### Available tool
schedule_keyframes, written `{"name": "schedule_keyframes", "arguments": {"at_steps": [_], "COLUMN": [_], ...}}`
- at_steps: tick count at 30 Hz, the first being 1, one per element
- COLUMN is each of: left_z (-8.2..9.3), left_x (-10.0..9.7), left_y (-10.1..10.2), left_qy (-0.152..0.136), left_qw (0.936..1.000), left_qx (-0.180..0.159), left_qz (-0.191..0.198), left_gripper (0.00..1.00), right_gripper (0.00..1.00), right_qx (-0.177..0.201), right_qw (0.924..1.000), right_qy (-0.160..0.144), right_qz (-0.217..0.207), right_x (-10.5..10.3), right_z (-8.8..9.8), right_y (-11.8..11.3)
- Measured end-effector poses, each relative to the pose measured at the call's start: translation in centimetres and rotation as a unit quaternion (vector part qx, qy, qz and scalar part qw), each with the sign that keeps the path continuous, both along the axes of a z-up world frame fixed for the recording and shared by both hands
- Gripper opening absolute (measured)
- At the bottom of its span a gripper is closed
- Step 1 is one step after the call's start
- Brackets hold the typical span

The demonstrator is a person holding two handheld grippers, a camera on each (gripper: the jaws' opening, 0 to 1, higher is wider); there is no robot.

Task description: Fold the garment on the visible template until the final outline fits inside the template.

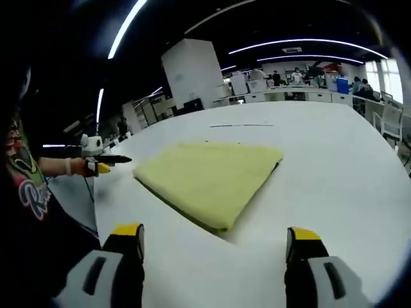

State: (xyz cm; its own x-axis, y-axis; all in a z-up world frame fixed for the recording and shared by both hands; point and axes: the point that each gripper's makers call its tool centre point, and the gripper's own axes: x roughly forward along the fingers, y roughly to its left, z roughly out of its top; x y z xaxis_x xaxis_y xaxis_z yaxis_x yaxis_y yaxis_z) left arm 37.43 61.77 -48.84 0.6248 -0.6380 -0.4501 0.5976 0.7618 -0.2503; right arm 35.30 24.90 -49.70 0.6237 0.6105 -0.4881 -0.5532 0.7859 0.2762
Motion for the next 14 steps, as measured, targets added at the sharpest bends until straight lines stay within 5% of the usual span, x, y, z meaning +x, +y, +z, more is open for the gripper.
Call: {"name": "schedule_keyframes", "arguments": {"at_steps": [14], "left_z": [0.7], "left_x": [-0.2], "left_y": [-0.1], "left_qy": [0.003], "left_qw": [0.9990], "left_qx": [-0.025], "left_qz": [0.037], "left_gripper": [0.99], "right_gripper": [1.00], "right_qx": [0.026], "right_qw": [0.9996], "right_qy": [-0.004], "right_qz": [-0.014], "right_x": [0.9], "right_z": [0.9], "right_y": [1.4]}}
